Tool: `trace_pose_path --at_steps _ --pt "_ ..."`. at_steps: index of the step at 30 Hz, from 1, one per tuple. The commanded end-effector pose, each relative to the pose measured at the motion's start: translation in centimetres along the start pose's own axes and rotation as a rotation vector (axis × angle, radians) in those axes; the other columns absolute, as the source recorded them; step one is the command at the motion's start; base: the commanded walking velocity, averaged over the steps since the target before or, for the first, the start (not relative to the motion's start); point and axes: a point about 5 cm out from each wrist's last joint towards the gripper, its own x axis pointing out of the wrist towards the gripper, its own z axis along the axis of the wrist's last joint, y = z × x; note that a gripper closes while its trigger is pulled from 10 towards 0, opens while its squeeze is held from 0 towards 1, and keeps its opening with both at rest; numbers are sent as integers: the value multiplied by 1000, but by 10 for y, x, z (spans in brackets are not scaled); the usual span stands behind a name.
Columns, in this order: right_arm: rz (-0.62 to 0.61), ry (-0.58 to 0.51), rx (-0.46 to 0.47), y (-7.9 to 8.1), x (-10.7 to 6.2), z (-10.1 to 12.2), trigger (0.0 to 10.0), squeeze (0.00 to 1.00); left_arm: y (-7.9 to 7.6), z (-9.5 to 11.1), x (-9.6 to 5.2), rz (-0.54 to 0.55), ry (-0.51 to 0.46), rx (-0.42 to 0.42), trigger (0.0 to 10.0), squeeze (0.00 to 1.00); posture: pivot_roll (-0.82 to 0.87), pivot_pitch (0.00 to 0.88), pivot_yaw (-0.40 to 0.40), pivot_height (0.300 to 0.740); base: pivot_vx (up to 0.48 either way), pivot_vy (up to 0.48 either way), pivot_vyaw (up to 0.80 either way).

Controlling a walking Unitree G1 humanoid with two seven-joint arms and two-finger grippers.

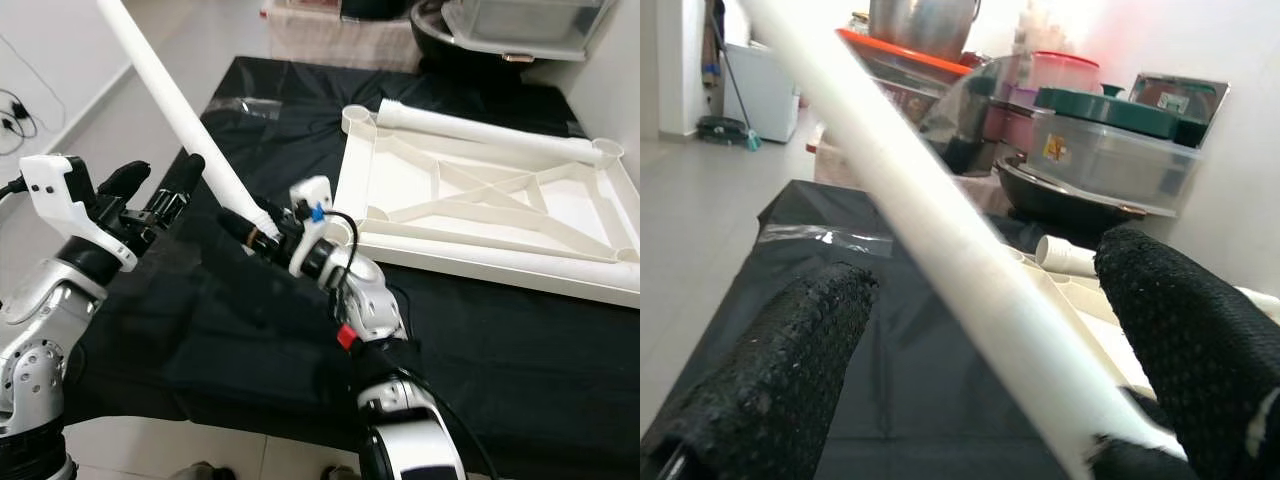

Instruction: Building children table

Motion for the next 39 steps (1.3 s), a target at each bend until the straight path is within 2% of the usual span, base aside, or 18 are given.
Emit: trace_pose_path --at_steps 1,2,8,10,18,23,31,38,39 --pt "37 -39 -4 6 -1 7 0 0 7 -4 -2 30 23 -32 10000 0 93 60 -1 740 0 0 0" --pt "49 -47 1 10 -6 10 0 0 10 -6 -4 36 32 -79 10000 0 87 59 -4 740 0 0 0" --pt "66 -42 7 12 -10 11 0 0 15 -8 -6 71 26 -131 10000 0 85 64 -10 740 0 0 0" --pt "92 -36 14 15 -14 11 0 0 22 -6 -6 104 0 -191 10000 0 88 67 -12 740 0 0 0" --pt "169 11 29 27 -27 1 0 0 29 3 0 74 -46 -302 10000 0 80 72 -6 740 0 0 0" --pt "244 58 61 36 -36 -3 0 0 28 5 2 32 -36 -301 10000 0 79 75 -6 740 0 0 0" --pt "346 126 89 44 -51 -8 0 0 34 5 3 65 -38 -315 10000 0 77 77 -7 740 0 0 0" --pt "372 136 101 47 -53 -7 0 0 37 7 3 80 -48 -315 10000 0 78 79 -5 740 0 0 0" --pt "376 140 103 47 -53 -8 0 0 38 8 3 88 -55 -317 6078 0 78 78 -5 740 0 0 0"
